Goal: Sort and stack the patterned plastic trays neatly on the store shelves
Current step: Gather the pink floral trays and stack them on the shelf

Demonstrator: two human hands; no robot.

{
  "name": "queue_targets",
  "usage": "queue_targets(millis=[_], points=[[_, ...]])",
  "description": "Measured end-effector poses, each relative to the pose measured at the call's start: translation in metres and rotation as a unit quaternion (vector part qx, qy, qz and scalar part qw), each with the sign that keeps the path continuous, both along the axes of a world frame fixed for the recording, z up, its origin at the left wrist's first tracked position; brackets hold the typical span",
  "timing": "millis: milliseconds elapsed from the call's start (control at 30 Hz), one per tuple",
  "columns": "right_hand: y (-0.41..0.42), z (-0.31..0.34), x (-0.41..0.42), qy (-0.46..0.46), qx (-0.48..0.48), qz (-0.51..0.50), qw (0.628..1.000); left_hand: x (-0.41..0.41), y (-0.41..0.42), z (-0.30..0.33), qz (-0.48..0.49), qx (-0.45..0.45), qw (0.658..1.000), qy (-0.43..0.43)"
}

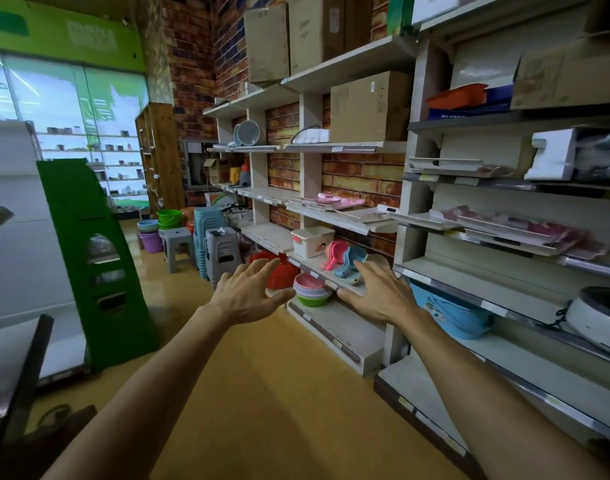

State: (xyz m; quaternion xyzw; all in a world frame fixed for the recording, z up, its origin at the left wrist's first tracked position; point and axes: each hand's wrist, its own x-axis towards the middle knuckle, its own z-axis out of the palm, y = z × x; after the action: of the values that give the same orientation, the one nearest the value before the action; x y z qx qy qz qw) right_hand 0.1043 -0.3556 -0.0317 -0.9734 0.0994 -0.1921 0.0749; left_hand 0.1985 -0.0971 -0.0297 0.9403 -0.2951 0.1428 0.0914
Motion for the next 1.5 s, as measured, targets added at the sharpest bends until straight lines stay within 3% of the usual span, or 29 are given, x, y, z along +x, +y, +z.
queue_targets(millis=[600,1167,1500], points=[[-0.087,0.002,0.283,0.006,0.028,-0.003,1.000,0.291,-0.089,0.001,-0.031,-0.021,0.999,-0.003],[-0.214,0.010,0.589,-0.048,0.068,0.037,0.996,0.582,-0.228,0.020,-0.035,-0.056,0.998,0.023],[-0.274,0.002,0.754,-0.021,0.079,0.023,0.996,0.736,-0.261,0.001,-0.041,-0.081,0.996,0.026]])
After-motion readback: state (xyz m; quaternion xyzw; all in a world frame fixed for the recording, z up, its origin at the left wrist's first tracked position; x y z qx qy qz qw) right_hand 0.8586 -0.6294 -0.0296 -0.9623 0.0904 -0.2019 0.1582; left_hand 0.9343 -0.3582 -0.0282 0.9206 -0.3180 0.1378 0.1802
